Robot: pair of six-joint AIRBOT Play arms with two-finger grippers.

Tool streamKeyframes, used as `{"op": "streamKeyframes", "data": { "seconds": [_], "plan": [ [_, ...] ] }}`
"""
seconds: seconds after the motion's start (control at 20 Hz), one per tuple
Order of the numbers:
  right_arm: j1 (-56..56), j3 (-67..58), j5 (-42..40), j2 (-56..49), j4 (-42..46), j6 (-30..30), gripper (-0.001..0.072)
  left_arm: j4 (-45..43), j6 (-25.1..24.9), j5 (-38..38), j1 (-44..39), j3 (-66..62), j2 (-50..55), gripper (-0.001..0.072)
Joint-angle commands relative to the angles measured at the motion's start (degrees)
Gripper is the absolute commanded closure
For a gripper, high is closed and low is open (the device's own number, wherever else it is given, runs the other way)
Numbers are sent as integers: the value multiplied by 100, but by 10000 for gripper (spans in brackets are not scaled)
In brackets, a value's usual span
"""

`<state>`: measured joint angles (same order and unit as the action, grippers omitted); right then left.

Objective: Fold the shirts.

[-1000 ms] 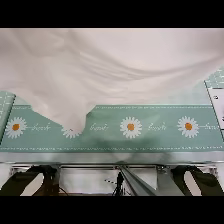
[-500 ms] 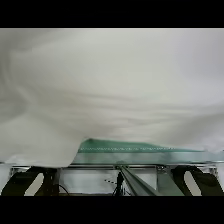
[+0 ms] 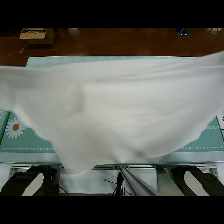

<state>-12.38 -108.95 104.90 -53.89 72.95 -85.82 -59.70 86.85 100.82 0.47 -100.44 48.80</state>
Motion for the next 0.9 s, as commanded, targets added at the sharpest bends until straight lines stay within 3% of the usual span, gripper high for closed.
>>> {"op": "streamKeyframes", "data": {
  "seconds": [0.0, 0.2, 0.55, 0.75, 0.8, 0.85],
  "plan": [
    [0, -7, 116, -1381, -444, 175, 679, 52, -715, -667, -96, 896, 852, 688],
    [103, -9, -396, -2876, -177, 210, 679, 57, -933, -1661, -96, 1036, 2328, 688],
    [813, -9, -3244, -4321, 101, 31, 678, 103, -1032, -3611, -101, 1036, 4210, 687],
    [1073, -9, -3329, -4953, 308, -22, 676, 125, -1010, -3646, -120, 1036, 4715, 686],
    [1071, -7, -3171, -5066, 299, -61, 675, 118, -1016, -3418, -120, 1036, 4811, 660],
    [1069, -9, -3021, -5119, 273, -61, 639, 90, -1056, -3200, -105, 1034, 4863, 448]
  ]
}}
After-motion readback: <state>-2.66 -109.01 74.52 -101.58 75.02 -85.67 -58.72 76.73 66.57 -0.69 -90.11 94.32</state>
